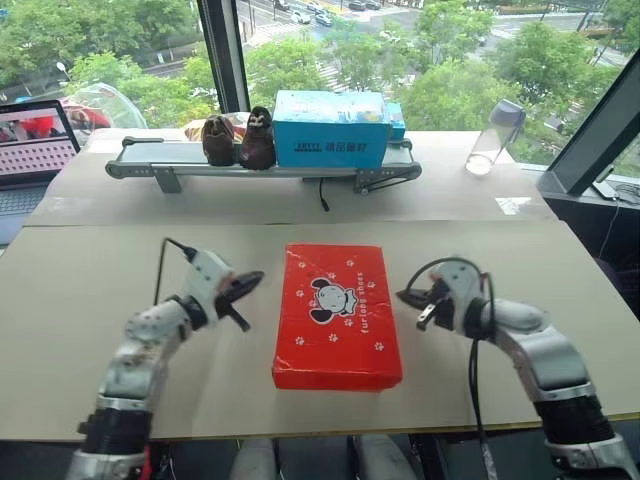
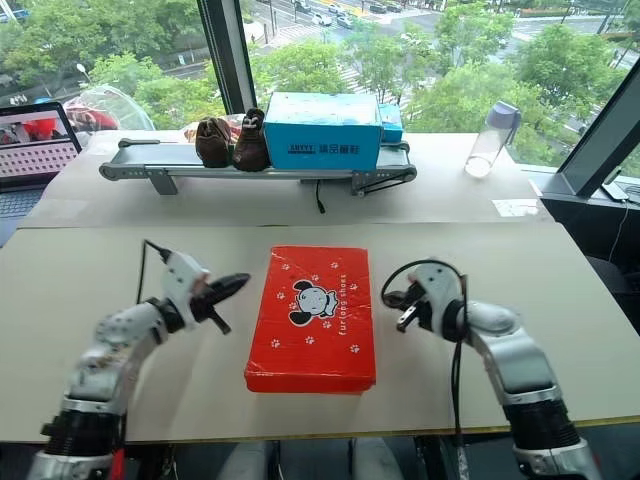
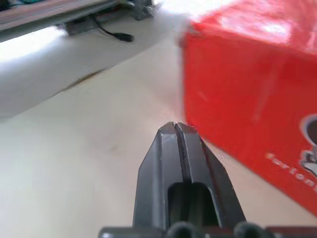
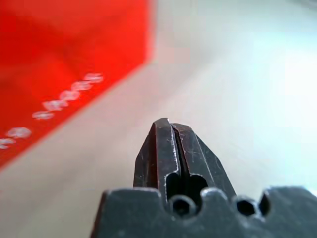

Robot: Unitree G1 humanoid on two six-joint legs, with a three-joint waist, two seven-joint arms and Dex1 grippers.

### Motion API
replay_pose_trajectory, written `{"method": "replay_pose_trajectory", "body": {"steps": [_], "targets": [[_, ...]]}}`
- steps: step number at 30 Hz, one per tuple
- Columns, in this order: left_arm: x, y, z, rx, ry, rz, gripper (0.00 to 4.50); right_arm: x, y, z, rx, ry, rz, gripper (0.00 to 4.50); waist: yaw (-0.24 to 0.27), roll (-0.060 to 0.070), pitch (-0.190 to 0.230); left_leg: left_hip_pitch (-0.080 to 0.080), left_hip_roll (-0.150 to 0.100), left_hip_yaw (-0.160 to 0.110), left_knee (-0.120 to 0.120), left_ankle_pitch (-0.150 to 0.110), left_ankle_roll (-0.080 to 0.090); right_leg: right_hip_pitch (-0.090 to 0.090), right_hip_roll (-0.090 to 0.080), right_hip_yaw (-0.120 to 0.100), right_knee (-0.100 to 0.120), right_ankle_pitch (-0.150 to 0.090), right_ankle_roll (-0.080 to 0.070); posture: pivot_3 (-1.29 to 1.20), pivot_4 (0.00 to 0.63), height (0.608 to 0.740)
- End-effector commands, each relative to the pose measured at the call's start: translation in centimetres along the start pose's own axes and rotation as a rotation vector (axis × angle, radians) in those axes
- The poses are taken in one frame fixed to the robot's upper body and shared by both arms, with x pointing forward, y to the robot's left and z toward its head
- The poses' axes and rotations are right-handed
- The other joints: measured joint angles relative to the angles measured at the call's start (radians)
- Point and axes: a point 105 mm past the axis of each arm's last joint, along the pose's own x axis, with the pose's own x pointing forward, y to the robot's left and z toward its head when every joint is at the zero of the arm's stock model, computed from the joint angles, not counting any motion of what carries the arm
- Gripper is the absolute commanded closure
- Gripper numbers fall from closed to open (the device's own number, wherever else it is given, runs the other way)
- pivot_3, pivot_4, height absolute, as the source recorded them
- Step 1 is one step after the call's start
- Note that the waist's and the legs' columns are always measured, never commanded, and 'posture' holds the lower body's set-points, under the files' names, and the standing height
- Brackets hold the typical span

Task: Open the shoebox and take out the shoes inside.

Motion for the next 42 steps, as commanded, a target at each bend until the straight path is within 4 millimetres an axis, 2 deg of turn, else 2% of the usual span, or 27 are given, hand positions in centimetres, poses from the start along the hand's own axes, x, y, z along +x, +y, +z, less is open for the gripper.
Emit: {"method": "replay_pose_trajectory", "body": {"steps": [1,3,5,6,7,9,10,13,19,23,26,30,32,34,37,42], "targets": [[-1.0,0.6,3.4,-0.01,-0.068,-0.08,3.41,-2.1,-1.0,2.5,-0.099,-0.08,0.042,3.31,0.0,0.0,0.0,0.0,0.0,0.0,-0.001,0.0,0.0,0.0,0.0,0.0,0.0,0.0,0.0,0.0,0.15,0.74],[-1.7,0.0,5.2,-0.015,-0.062,-0.178,2.68,-3.3,-1.7,2.9,-0.064,-0.09,0.071,2.65,0.0,0.0,0.0,0.001,0.0,0.0,-0.001,0.0,0.0,0.001,0.0,0.0,0.0,-0.001,0.001,0.0,0.15,0.74],[-2.0,-0.6,6.0,-0.003,-0.037,-0.25,1.88,-3.9,-2.0,2.8,-0.035,-0.088,0.095,1.91,0.0,0.0,0.0,0.0,0.0,0.0,-0.001,0.0,0.0,0.001,0.0,0.0,-0.001,-0.001,0.001,0.0,0.15,0.74],[-2.3,-1.2,6.3,0.004,-0.013,-0.303,1.7,-4.2,-1.7,2.4,-0.034,-0.063,0.128,1.71,0.0,0.0,0.001,0.0,0.0,0.0,-0.001,0.0,0.0,0.0,0.0,0.0,0.0,-0.001,0.001,0.0,0.15,0.74],[-2.7,-1.9,6.9,0.017,0.014,-0.362,1.2,-4.5,-1.2,2.0,-0.022,-0.037,0.167,1.24,0.0,-0.001,0.001,0.0,0.0,0.0,-0.001,0.0,0.0,0.001,0.0,0.0,0.0,-0.001,0.001,0.0,0.15,0.74],[-3.3,-2.8,7.9,0.029,0.046,-0.443,0.61,-4.8,-0.4,1.5,0.003,-0.005,0.223,0.56,0.0,-0.001,0.002,0.0,0.0,0.0,-0.001,0.0,0.0,0.0,0.0,0.0,0.0,-0.002,0.0,0.0,0.15,0.74],[-3.6,-3.3,8.5,0.04,0.063,-0.485,0.1,-4.8,0.1,1.2,0.037,0.014,0.25,0.12,0.0,-0.001,0.002,0.001,0.0,0.0,-0.001,0.0,0.0,0.001,0.0,0.0,0.0,-0.002,0.0,0.0,0.15,0.74],[-4.9,-4.3,9.8,0.095,0.164,-0.588,0.04,-4.0,2.1,0.0,0.061,0.074,0.333,0.04,-0.003,-0.001,0.002,0.001,0.0,0.0,-0.001,0.0,0.0,0.0,0.0,0.0,0.001,-0.003,-0.002,0.0,0.15,0.74],[-6.3,-4.3,11.4,0.187,0.267,-0.612,0.04,-1.0,3.7,-0.8,-0.018,0.098,0.386,0.04,-0.013,0.0,0.006,0.001,0.001,0.001,-0.002,0.0,0.0,-0.001,0.0,0.0,0.001,-0.006,-0.007,0.0,0.15,0.74],[-6.4,-4.3,12.3,0.238,0.278,-0.591,0.04,0.3,5.0,-0.2,-0.034,0.088,0.463,0.04,-0.01,0.001,0.011,0.001,0.001,0.001,-0.001,0.0,0.0,-0.001,0.0,0.0,0.001,-0.006,-0.007,0.0,0.15,0.74],[-6.7,-4.3,12.7,0.239,0.276,-0.58,0.0,0.2,4.8,-0.3,-0.086,0.132,0.485,0.72,-0.003,0.001,0.014,0.0,0.001,0.001,-0.002,0.0,0.0,-0.002,0.0,0.0,0.001,-0.004,-0.002,0.0,0.15,0.74],[-7.4,-4.4,13.0,0.238,0.283,-0.573,0.0,-0.7,3.3,-0.4,-0.217,0.215,0.465,2.09,0.002,0.001,0.016,-0.001,0.001,0.001,-0.002,0.0,0.0,-0.003,0.0,0.0,0.001,-0.004,-0.001,0.0,0.15,0.74],[-7.7,-4.5,13.1,0.238,0.291,-0.578,0.0,-1.1,2.8,0.2,-0.261,0.233,0.469,2.75,0.001,0.001,0.017,-0.001,0.0,0.001,-0.001,0.0,0.0,-0.003,0.0,0.0,0.001,-0.004,0.0,0.0,0.15,0.74],[-7.9,-4.6,13.2,0.238,0.295,-0.585,0.0,-1.3,3.0,1.2,-0.271,0.219,0.492,3.52,0.0,0.0,0.017,-0.001,0.001,0.001,-0.001,0.0,0.0,-0.003,0.0,0.0,0.002,-0.004,-0.001,0.0,0.15,0.74],[-8.1,-5.0,13.6,0.24,0.288,-0.604,0.0,-1.4,4.7,2.5,-0.275,0.209,0.585,4.47,-0.005,0.0,0.018,0.0,0.001,0.001,-0.001,0.0,0.0,-0.003,0.0,0.0,0.004,-0.004,-0.001,0.0,0.15,0.74],[-8.1,-5.5,13.9,0.243,0.288,-0.621,0.0,-1.6,8.4,4.1,-0.24,0.183,0.746,4.47,-0.002,0.0,0.019,0.0,0.001,0.001,-0.001,0.0,0.0,-0.003,0.0,0.0,0.004,-0.004,-0.002,0.0,0.15,0.74]]}}
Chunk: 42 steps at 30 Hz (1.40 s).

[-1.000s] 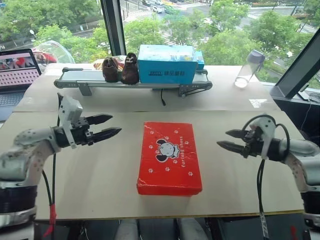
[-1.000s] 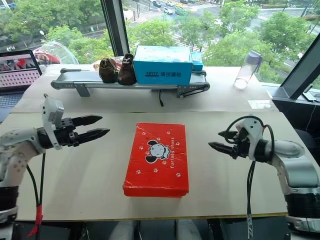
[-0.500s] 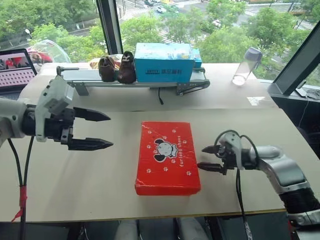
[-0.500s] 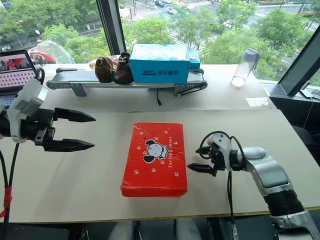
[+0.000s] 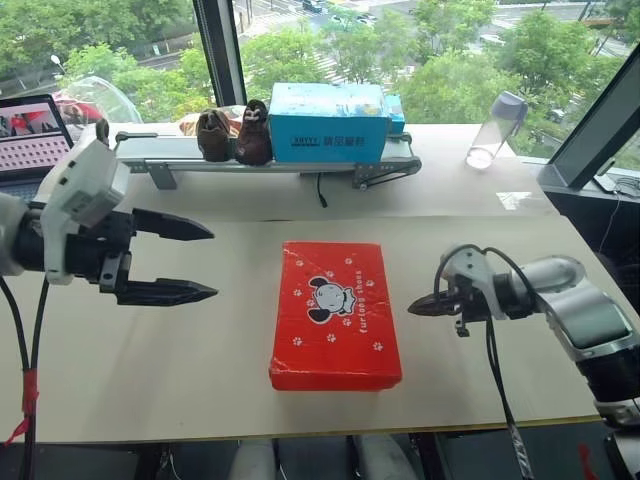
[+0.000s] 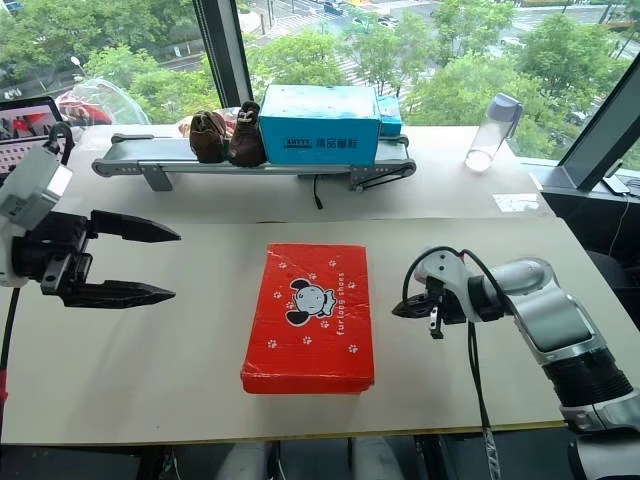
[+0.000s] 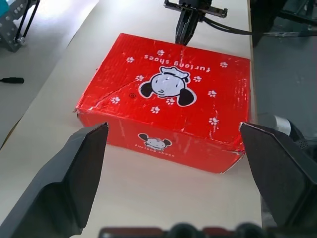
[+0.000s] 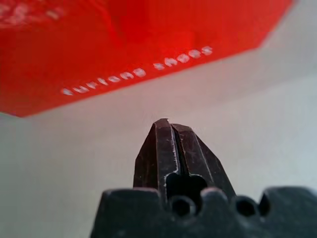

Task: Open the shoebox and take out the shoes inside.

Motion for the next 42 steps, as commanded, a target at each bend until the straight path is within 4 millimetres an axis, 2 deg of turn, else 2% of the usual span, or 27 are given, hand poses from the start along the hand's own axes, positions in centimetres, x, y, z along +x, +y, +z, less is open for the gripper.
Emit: {"method": "replay_pose_trajectory", "body": {"steps": [1,8,11,13,15,18,23,27,33,39,42], "targets": [[-0.4,-0.5,1.3,0.049,0.001,0.009,0.0,0.4,1.5,2.5,-0.015,-0.062,0.081,4.47,0.001,0.0,0.0,0.0,0.0,0.0,0.0,0.0,0.0,0.0,0.0,0.0,0.0,0.0,0.0,0.0,0.15,0.74],[-0.8,-1.1,3.1,0.082,-0.038,0.012,0.0,-0.9,1.2,6.5,0.027,-0.242,0.09,4.47,0.001,-0.002,0.002,-0.001,0.0,0.0,0.002,0.0,0.0,0.0,0.0,0.0,0.0,0.0,0.0,0.0,0.15,0.74],[-0.8,-1.6,2.9,0.105,0.017,0.001,0.0,-1.4,1.0,7.9,0.017,-0.272,0.091,4.47,0.0,-0.002,0.002,0.0,0.0,0.0,0.001,0.0,0.0,0.0,0.0,0.0,0.0,0.0,0.0,0.0,0.15,0.74],[-0.9,-2.6,2.9,0.115,0.054,-0.033,0.0,-1.6,0.9,9.7,0.005,-0.316,0.109,4.47,-0.002,-0.002,0.003,0.0,0.0,0.0,0.001,0.0,0.0,0.0,0.0,0.0,0.0,0.0,0.0,0.0,0.15,0.74],[-1.3,-3.0,3.9,0.13,0.036,-0.03,0.0,-1.4,0.8,11.5,-0.019,-0.359,0.121,4.47,-0.004,-0.002,0.003,0.0,0.0,0.0,0.001,0.0,0.0,-0.001,0.0,0.0,0.0,0.0,0.0,0.0,0.15,0.74],[-1.9,-3.5,5.3,0.165,0.022,-0.009,0.0,-0.3,0.4,13.7,-0.062,-0.387,0.137,4.47,-0.006,-0.002,0.003,0.0,0.001,0.0,0.001,0.0,0.0,-0.001,0.001,0.0,0.001,0.0,0.0,0.0,0.15,0.74],[-3.3,-4.5,8.2,0.229,0.0,0.072,0.0,4.6,1.2,16.5,-0.181,-0.383,0.231,4.47,-0.008,-0.003,0.004,-0.001,0.001,0.0,0.0,0.0,0.0,-0.001,0.001,0.0,0.001,0.0,0.0,0.0,0.15,0.74],[-4.2,-6.1,9.7,0.228,0.011,0.096,0.0,8.0,1.0,16.9,-0.229,-0.349,0.24,4.47,-0.019,-0.003,0.004,-0.002,0.001,-0.001,0.0,0.0,0.0,-0.002,0.001,0.0,0.001,0.0,0.0,0.0,0.15,0.74],[-4.8,-7.5,10.1,0.176,0.072,0.136,0.0,11.5,0.8,18.4,-0.26,-0.34,0.245,4.47,-0.027,-0.003,0.005,-0.002,0.001,-0.001,0.002,0.0,0.0,-0.002,0.001,-0.001,0.002,0.0,0.001,0.0,0.15,0.74],[-4.8,-7.6,9.4,0.132,0.098,0.149,0.0,12.7,0.3,18.9,-0.257,-0.343,0.211,4.47,-0.025,-0.003,0.005,-0.001,0.002,-0.001,0.0,0.0,0.0,-0.002,0.002,-0.001,0.003,-0.001,0.0,0.0,0.15,0.74],[-4.6,-7.0,8.4,0.108,0.113,0.142,0.0,11.5,-0.4,18.5,-0.254,-0.315,0.171,4.47,-0.023,-0.003,0.005,-0.001,0.001,-0.001,0.0,0.0,0.0,-0.001,0.001,-0.001,0.003,-0.001,0.0,0.0,0.15,0.74]]}}
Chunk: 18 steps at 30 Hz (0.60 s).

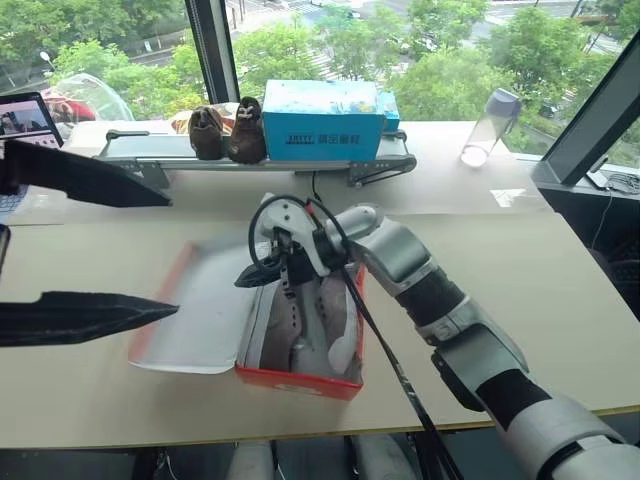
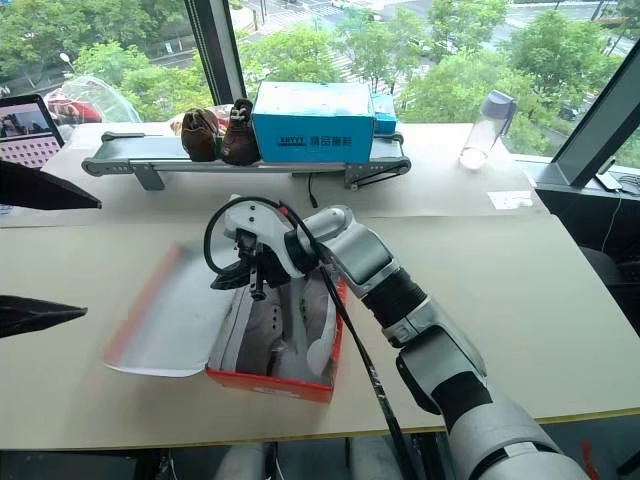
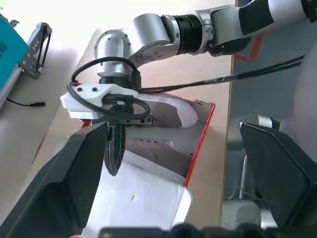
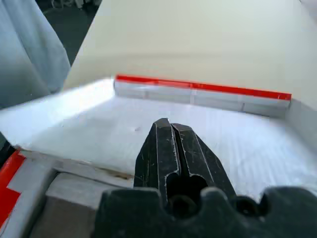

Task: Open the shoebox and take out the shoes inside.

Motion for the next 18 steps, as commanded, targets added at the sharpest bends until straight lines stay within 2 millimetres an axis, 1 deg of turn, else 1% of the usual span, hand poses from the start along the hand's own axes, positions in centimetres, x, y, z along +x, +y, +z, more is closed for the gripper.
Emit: {"method": "replay_pose_trajectory", "body": {"steps": [1,4,7,8,10,12,14,15,18], "targets": [[-0.1,0.4,-0.6,0.0,-0.001,0.013,0.0,-2.2,-0.3,1.8,-0.063,0.002,-0.051,4.47,0.002,0.0,0.0,0.0,0.0,0.0,0.0,0.0,0.0,0.0,0.0,0.0,0.0,0.0,0.0,0.0,0.15,0.74],[0.6,1.8,-2.5,-0.032,0.026,0.015,0.0,-4.4,0.1,3.2,-0.073,-0.001,-0.078,4.47,0.003,0.0,0.0,0.001,0.0,0.0,0.0,0.0,0.0,0.0,0.0,0.0,0.001,0.0,0.0,0.0,0.15,0.74],[1.1,4.0,-5.3,-0.052,0.025,0.047,0.0,-6.8,0.3,4.2,-0.027,-0.003,-0.162,4.47,0.002,0.001,0.0,0.001,0.0,0.0,0.0,0.0,0.0,-0.001,0.0,0.0,0.001,0.0,-0.001,0.0,0.15,0.74],[1.3,5.2,-6.0,-0.047,-0.001,0.079,0.0,-7.5,0.5,4.1,-0.022,0.018,-0.191,4.47,0.002,0.0,0.0,0.001,0.0,0.001,-0.001,0.0,0.0,-0.001,0.0,0.0,0.002,0.0,-0.002,0.0,0.15,0.74],[1.5,7.0,-7.1,-0.043,-0.024,0.123,0.0,-8.4,0.9,3.6,-0.019,0.046,-0.222,4.47,0.006,0.0,0.0,0.001,0.0,0.001,-0.002,0.0,0.0,-0.002,0.0,0.0,0.003,-0.001,-0.003,0.0,0.15,0.74],[1.9,7.6,-8.1,-0.03,-0.01,0.11,0.0,-8.9,1.2,2.7,-0.004,0.085,-0.223,4.47,0.007,0.0,0.0,0.001,0.001,0.0,-0.001,0.0,0.0,-0.004,0.001,0.0,0.006,-0.002,-0.005,0.0,0.15,0.74],[2.4,8.4,-8.8,-0.02,-0.014,0.103,0.0,-9.4,0.9,1.1,-0.026,0.165,-0.255,3.94,0.007,0.0,0.0,0.0,0.001,0.001,-0.001,0.0,0.0,-0.004,0.001,0.0,0.007,-0.002,-0.005,0.0,0.15,0.74],[2.6,8.6,-8.9,-0.016,-0.021,0.097,0.0,-9.6,0.8,0.4,-0.045,0.204,-0.266,3.76,0.008,0.0,0.0,0.0,0.0,0.001,-0.001,0.0,0.0,-0.004,0.0,0.0,0.007,-0.002,-0.004,0.0,0.15,0.74],[3.3,9.3,-9.5,-0.011,-0.028,0.074,0.0,-10.0,0.7,-0.9,-0.092,0.289,-0.254,2.66,0.009,0.0,0.0,0.0,0.0,0.001,0.0,0.0,0.0,-0.005,0.0,0.0,0.007,-0.002,-0.004,0.0,0.15,0.74]]}}
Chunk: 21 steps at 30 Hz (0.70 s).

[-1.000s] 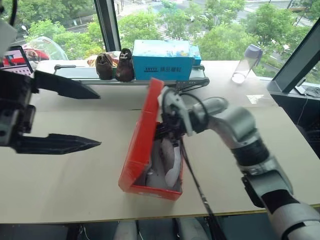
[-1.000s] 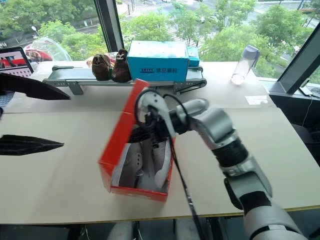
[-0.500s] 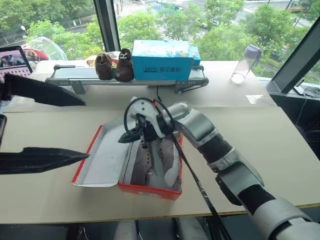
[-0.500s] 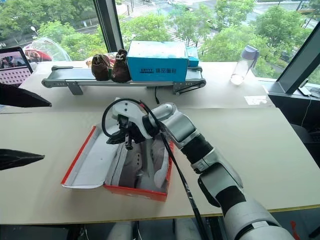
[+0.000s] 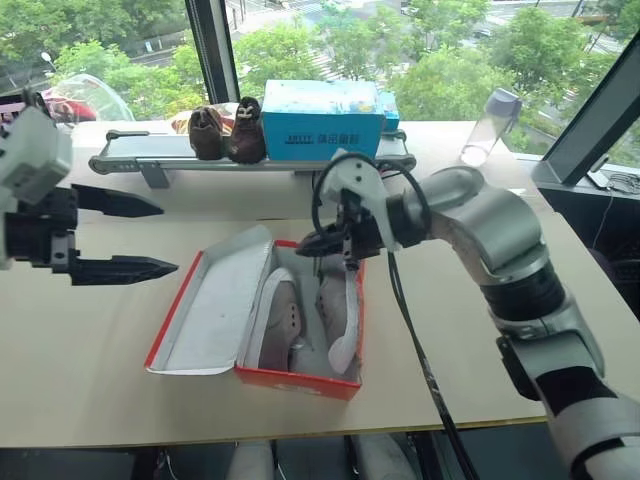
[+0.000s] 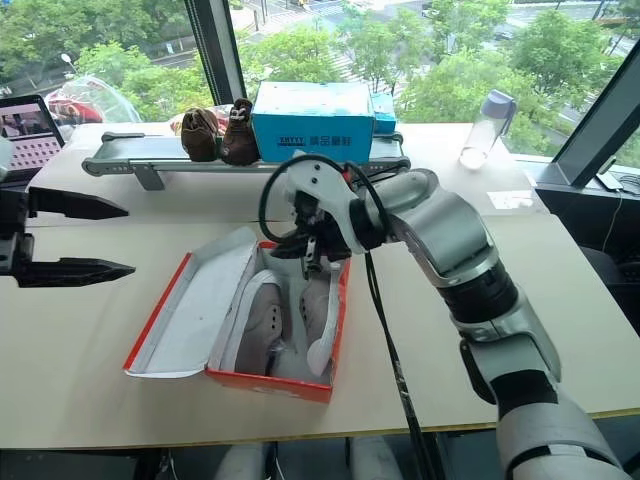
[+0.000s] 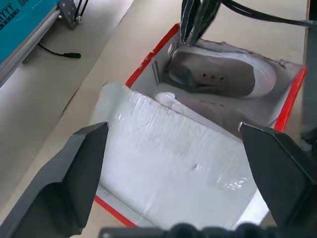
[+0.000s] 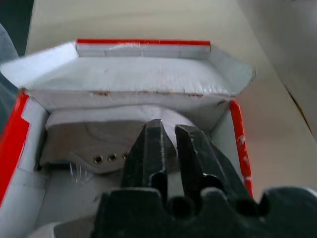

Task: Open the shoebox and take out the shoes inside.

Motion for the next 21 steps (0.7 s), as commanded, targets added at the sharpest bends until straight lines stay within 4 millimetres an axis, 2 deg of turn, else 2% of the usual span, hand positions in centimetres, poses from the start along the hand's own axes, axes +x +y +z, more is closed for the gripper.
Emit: {"method": "replay_pose_trajectory", "body": {"steps": [1,6,7,8,11,17,21], "targets": [[0.2,0.6,0.1,0.049,-0.002,-0.011,0.0,-0.5,0.1,0.0,-0.119,0.044,0.014,2.37,0.0,0.0,0.0,0.0,0.0,0.0,0.0,0.0,0.0,0.0,0.0,0.0,0.0,0.0,0.0,0.0,0.15,0.74],[0.8,0.7,-0.4,0.051,-0.004,-0.024,0.0,-0.8,-1.1,-0.6,-0.169,0.087,0.012,0.7,-0.007,0.0,0.0,-0.008,0.0,0.0,0.001,0.0,0.0,-0.008,0.0,0.0,0.003,0.0,0.0,0.0,0.15,0.74],[0.9,0.7,-0.4,0.051,-0.006,-0.025,0.0,-0.7,-1.4,-0.5,-0.158,0.084,0.006,0.26,-0.008,0.0,0.0,-0.009,0.0,0.0,0.002,0.0,0.0,-0.009,0.0,0.0,0.004,0.0,0.0,0.0,0.15,0.74],[1.0,0.6,-0.5,0.049,-0.011,-0.028,0.0,-0.5,-1.6,-0.6,-0.156,0.082,-0.003,0.08,-0.009,0.0,0.0,-0.01,0.0,0.0,0.003,0.0,0.0,-0.01,0.0,0.0,0.004,0.0,0.0,0.0,0.15,0.74],[1.2,0.2,-0.5,0.041,-0.022,-0.03,0.0,-0.3,-2.1,-0.7,-0.194,0.083,-0.01,0.08,-0.008,0.0,0.0,-0.009,0.0,0.0,0.003,0.0,0.0,-0.01,0.0,0.0,0.006,0.0,0.0,0.0,0.15,0.74],[1.3,-0.2,-0.7,0.035,-0.031,-0.017,0.0,-0.6,-3.1,0.5,-0.412,0.102,0.039,0.08,-0.008,0.0,0.0,-0.01,0.0,0.0,0.004,0.0,0.0,-0.01,0.0,0.0,0.006,0.0,0.0,0.0,0.15,0.74],[1.4,-0.5,-0.8,0.031,-0.036,-0.012,0.0,-2.0,-3.3,1.5,-0.783,0.171,0.147,0.08,-0.009,0.0,0.0,-0.01,0.0,0.0,0.004,0.0,0.0,-0.01,0.0,0.0,0.006,0.0,0.001,0.0,0.15,0.74]]}}
